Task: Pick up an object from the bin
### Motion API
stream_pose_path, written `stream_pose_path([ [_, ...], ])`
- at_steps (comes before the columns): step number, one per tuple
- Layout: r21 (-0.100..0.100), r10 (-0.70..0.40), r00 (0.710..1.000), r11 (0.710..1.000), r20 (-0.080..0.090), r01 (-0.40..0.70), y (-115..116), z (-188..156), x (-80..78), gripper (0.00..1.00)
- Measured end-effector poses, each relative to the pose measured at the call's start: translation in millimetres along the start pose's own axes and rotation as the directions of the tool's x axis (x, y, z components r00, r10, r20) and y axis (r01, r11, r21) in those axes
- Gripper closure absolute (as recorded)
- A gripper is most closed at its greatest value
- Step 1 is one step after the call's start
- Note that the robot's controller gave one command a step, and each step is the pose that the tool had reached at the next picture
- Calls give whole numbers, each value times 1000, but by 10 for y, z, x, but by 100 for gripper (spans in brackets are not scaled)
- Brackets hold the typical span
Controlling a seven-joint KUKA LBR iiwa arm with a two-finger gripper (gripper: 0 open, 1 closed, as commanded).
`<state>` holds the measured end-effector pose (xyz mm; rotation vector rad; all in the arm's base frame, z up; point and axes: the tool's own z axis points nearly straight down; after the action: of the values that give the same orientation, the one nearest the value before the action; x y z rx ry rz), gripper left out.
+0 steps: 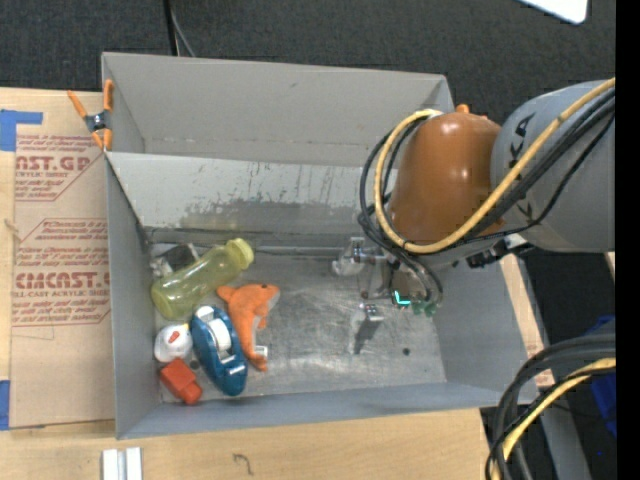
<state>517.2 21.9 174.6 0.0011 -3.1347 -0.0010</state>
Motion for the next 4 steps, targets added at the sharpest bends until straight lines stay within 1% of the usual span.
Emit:
stream_pose_path([
  [1, 0, 1, 1000, 1000, 7, -1, 0, -35, -18, 0],
  [2, -1, 15, 1000, 1000, 16, -15, 288, 447, -157, 0],
  [3, -2, 162, 987, 987, 8, -162, 522, 897, -314, 0],
  [4, -1, 201, 980, 980, 8, -201, 719, 984, -357, 0],
])
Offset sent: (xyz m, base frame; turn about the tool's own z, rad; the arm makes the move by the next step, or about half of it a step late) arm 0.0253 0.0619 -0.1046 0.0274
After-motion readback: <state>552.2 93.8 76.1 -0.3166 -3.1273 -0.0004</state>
